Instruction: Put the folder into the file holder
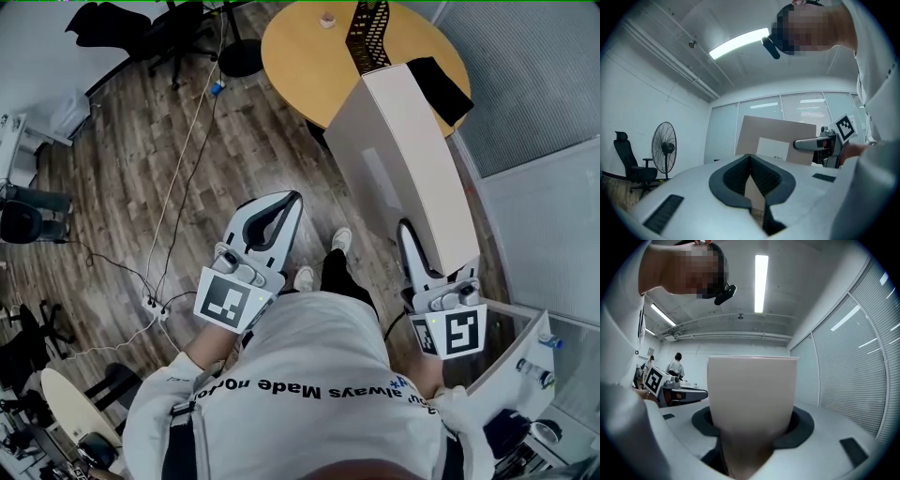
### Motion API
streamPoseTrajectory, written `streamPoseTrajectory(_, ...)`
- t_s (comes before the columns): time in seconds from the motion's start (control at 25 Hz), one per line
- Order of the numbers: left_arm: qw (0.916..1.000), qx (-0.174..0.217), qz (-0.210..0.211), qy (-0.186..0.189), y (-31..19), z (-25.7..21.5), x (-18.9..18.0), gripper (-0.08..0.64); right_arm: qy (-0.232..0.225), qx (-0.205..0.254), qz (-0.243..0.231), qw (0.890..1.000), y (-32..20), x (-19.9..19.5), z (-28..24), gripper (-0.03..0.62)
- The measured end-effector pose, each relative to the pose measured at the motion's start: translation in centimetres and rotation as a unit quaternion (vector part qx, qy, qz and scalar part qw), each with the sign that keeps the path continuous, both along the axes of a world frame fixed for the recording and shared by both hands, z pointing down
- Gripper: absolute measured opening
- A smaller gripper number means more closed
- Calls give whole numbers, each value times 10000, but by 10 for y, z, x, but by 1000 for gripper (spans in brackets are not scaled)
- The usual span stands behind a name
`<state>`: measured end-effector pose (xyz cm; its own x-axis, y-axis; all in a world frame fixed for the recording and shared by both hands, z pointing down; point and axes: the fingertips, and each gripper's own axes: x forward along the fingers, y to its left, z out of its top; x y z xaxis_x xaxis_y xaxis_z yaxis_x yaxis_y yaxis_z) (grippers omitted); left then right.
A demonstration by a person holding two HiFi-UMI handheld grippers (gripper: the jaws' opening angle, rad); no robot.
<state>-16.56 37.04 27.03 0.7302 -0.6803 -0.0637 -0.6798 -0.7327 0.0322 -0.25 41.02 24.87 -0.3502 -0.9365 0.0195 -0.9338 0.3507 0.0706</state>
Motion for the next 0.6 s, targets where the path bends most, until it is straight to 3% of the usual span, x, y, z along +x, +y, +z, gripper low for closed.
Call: streamPoseTrajectory(0.6, 10000, 2, -26, -50, -78, -4, 57, 25, -75, 10, 58, 10000, -77, 61, -2, 287)
